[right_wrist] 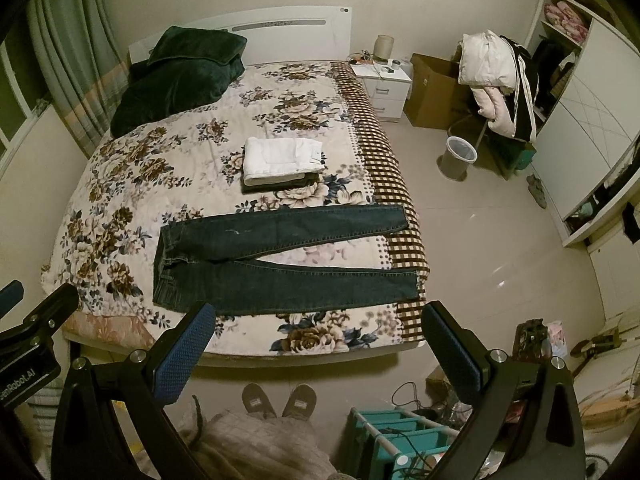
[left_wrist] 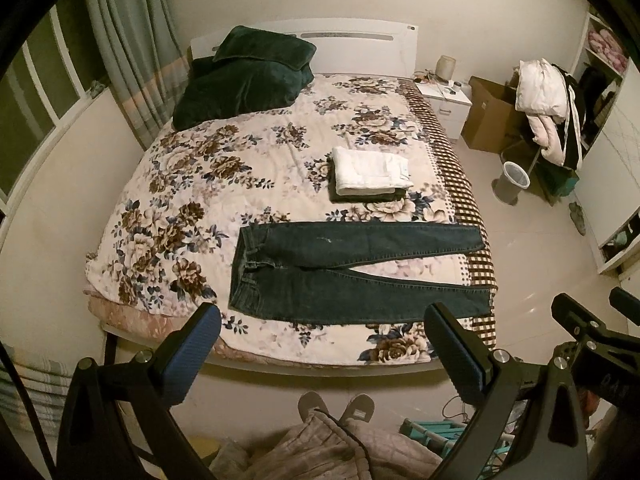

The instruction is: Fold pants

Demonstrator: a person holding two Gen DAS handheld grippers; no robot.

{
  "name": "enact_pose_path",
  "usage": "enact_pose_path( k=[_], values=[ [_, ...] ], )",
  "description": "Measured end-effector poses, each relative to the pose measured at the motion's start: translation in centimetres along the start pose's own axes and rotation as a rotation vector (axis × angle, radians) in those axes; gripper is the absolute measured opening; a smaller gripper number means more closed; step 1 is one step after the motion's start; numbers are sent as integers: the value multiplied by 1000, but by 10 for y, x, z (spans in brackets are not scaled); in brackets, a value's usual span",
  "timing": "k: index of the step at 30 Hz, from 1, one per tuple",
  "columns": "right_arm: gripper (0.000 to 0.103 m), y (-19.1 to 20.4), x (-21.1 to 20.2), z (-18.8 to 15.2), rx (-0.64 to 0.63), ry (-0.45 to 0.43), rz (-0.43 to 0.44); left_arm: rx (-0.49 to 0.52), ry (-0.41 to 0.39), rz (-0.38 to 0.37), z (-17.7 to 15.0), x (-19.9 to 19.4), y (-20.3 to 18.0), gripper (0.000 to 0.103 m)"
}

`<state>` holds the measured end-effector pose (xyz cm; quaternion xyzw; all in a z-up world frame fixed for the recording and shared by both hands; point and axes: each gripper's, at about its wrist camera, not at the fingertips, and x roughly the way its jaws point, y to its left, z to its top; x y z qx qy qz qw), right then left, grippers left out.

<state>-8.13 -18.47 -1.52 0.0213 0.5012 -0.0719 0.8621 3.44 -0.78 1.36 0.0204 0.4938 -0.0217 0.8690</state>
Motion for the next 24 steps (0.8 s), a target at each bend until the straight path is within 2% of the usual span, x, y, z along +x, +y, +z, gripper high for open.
enact_pose_path(
  k=[24],
  values=[
    [103,-7,3,0,-6,19,7,4,2,-2,-7,-1,-5,103]
  ],
)
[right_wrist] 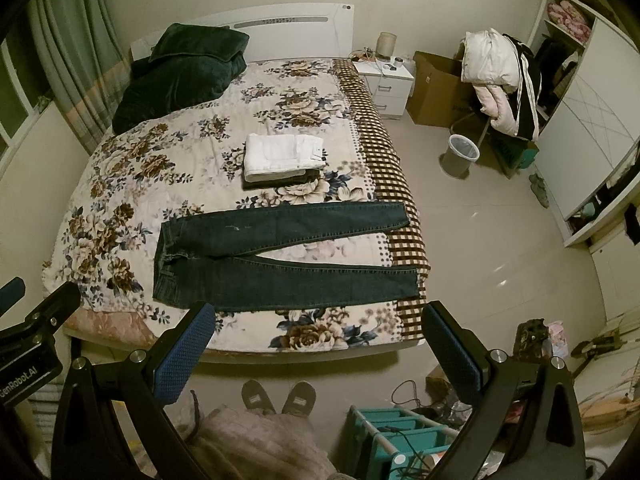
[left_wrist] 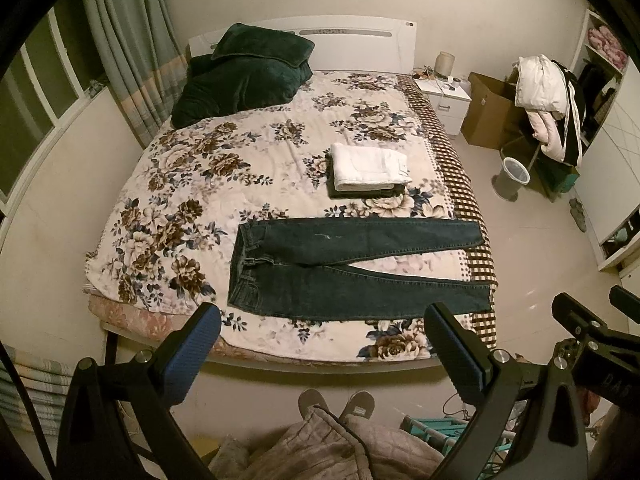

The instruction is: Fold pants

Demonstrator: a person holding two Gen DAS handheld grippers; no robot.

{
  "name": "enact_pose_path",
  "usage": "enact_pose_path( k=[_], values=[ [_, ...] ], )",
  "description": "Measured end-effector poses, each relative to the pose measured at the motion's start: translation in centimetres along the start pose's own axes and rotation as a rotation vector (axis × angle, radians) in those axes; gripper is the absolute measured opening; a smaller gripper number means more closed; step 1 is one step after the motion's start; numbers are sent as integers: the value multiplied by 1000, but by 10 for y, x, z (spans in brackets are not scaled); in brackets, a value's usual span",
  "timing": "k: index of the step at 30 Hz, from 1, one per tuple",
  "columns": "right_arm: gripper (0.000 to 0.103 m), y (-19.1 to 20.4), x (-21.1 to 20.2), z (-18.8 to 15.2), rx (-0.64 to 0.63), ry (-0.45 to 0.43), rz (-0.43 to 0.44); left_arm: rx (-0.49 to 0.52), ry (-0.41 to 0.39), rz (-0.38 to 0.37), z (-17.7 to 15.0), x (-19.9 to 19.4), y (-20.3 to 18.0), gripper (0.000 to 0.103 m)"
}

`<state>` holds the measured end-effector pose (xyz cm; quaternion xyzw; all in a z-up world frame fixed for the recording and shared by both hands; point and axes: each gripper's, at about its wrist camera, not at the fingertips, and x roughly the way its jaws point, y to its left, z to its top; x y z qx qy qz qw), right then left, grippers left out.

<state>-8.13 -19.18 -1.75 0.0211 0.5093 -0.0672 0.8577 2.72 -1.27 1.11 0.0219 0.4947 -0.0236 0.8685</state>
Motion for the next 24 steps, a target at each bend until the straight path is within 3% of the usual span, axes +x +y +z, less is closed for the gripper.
enact_pose_path(
  k=[24],
  values=[
    [103,-1,0,-1,3,2,5,-7,-9,1,-9,4,-14,103]
  ],
)
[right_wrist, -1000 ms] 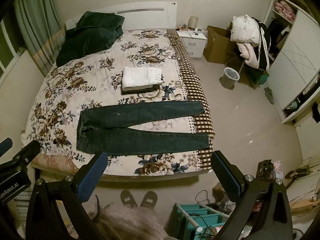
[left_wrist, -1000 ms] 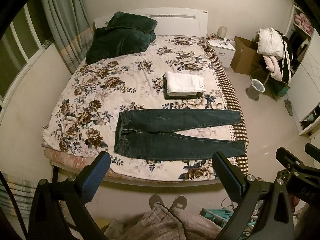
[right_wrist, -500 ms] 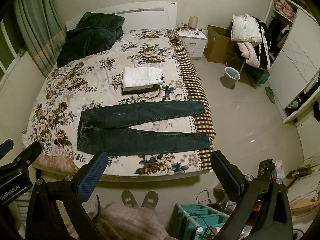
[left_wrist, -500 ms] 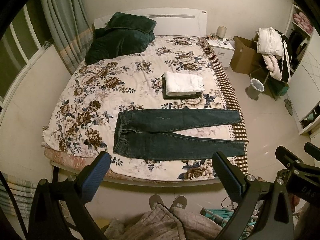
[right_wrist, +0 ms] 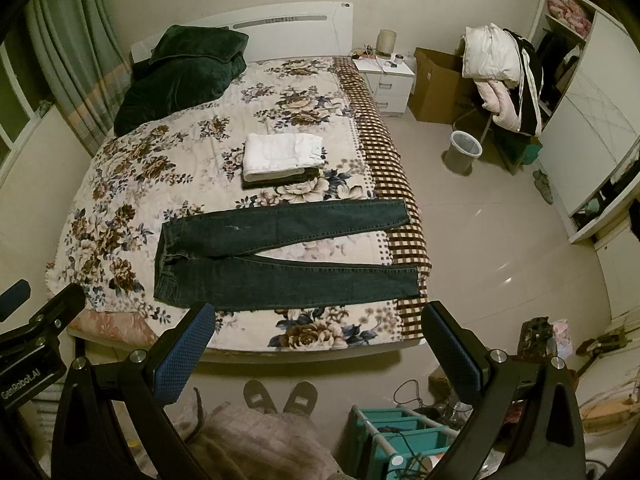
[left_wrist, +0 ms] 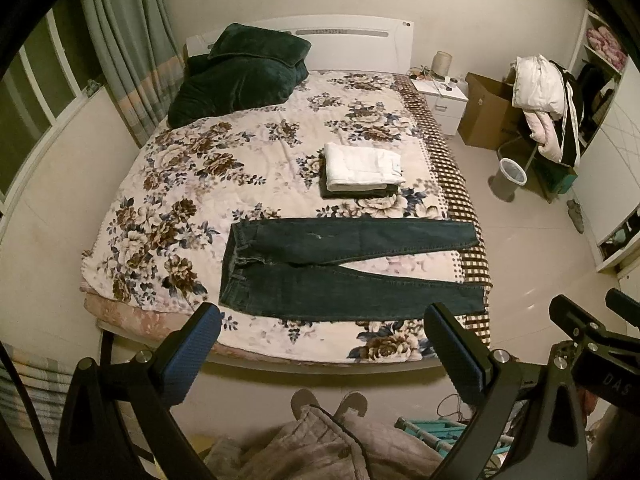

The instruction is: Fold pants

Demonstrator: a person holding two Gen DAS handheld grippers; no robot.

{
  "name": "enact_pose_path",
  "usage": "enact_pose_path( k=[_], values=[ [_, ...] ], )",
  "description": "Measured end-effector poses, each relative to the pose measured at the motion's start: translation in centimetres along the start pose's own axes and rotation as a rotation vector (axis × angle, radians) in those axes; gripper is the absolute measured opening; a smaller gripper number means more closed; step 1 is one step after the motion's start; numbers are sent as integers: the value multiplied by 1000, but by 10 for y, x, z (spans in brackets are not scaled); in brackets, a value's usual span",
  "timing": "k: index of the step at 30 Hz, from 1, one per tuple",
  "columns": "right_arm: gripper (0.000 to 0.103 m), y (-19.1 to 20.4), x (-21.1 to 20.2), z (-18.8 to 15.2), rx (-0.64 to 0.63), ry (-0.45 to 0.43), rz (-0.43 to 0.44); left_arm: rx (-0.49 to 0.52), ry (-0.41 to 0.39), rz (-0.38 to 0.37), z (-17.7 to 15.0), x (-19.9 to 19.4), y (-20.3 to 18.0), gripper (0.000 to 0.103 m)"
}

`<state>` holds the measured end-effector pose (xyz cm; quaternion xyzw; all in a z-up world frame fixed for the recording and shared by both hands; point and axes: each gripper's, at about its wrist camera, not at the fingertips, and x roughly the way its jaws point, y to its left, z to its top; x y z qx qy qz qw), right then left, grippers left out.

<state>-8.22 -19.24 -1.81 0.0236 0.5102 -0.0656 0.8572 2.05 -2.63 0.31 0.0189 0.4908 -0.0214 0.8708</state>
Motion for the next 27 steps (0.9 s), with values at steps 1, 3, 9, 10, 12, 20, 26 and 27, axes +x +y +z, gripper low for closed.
enact_pose_path(
  k=[1,3,9,10,12,20,26,27],
  values=[
    [103,-1,1,1,1,1,0,-4,-9,8,1,2,-4,103],
    [103,-5,7,5,1,2,-6,-16,-26,21,4,7,-10,103],
    [103,-23,52,32,5,-35,-51,-58,-52,67,23,47,-11,103],
    [103,-25,65,37,7,-36,-62,-61,-49,80,28,56,-12,103],
    [103,-27,89,51,4,-25,-76,-57,-41,80,38,74,-12,103],
    [103,-27,225,123,-28,34,-116,8,-1,120,104,195,-5,103],
    [103,-18,376,176,-66,148,-149,100,80,101,149,323,-5,103],
    [103,-16,409,181,-91,171,-162,129,101,103,152,354,-8,103]
  ],
)
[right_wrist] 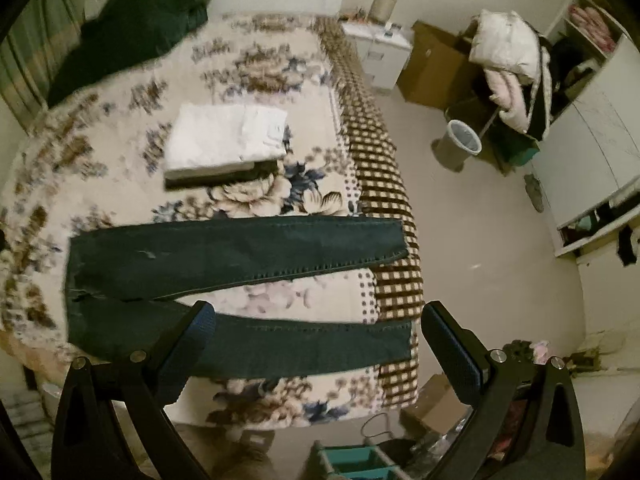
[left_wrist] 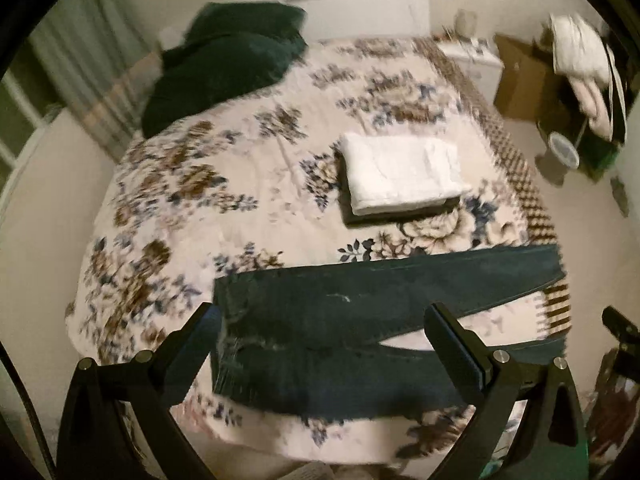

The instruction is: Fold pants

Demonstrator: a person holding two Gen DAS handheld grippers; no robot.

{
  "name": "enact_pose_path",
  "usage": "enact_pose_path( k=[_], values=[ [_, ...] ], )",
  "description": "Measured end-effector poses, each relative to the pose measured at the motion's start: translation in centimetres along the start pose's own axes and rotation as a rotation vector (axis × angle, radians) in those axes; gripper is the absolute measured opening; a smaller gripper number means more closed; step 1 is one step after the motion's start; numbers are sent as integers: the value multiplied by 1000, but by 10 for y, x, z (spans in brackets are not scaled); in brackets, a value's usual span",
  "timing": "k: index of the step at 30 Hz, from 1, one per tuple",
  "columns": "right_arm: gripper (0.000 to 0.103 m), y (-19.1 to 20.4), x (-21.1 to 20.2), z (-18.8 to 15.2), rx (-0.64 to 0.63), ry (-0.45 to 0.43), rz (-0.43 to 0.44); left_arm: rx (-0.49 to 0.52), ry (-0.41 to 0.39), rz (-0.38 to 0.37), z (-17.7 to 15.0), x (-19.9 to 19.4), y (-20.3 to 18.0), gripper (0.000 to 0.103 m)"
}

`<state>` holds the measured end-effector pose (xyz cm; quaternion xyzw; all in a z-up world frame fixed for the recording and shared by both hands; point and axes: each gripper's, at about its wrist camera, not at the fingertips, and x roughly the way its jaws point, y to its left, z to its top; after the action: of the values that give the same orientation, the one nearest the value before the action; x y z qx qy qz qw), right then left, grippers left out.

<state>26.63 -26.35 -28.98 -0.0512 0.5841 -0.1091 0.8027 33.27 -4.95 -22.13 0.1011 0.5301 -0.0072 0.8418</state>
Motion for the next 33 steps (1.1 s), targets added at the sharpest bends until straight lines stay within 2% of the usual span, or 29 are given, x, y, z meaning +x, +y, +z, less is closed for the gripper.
enact_pose_path(
  k=[3,6,10,14,16,19,21,22,23,25,26,27,28,29,30,33],
  values=[
    [103,27,90,34,-121,52,-48,78,41,32,12,68,-18,103],
    [103,64,185,58,-259,120,-67,162,120,70,16,155,-43,103],
    [103,101,312,78,-418,219,-62,236,222,79,9,253,-67,103],
    [103,121,403,72,-617,320,-54,331,313,55,1,331,-82,103],
    [102,126,437,67,-713,370,-40,374,370,22,-3,364,-85,103],
    [102,126,467,70,-770,428,65,387,441,-70,-7,400,-86,103],
    [101,124,477,72,-802,442,123,396,419,-126,-8,402,-87,101],
    [100,123,479,73,-809,442,150,413,399,-152,-8,399,-88,93],
    [96,120,481,73,-803,442,181,422,391,-176,-9,396,-89,85],
    [77,112,476,72,-774,422,247,433,373,-229,-10,381,-92,52],
    [57,108,473,71,-744,415,269,437,367,-227,-10,375,-94,38],
    [35,104,469,71,-711,406,284,447,356,-216,-10,367,-96,32],
    [24,98,465,71,-668,395,306,445,349,-211,-9,361,-97,23],
    [16,91,460,69,-626,379,320,439,346,-204,-7,353,-96,19],
    [13,85,455,67,-601,359,331,433,338,-199,-5,347,-96,14],
    [10,63,437,58,-535,299,356,383,284,-192,-4,311,-88,9]
  ],
)
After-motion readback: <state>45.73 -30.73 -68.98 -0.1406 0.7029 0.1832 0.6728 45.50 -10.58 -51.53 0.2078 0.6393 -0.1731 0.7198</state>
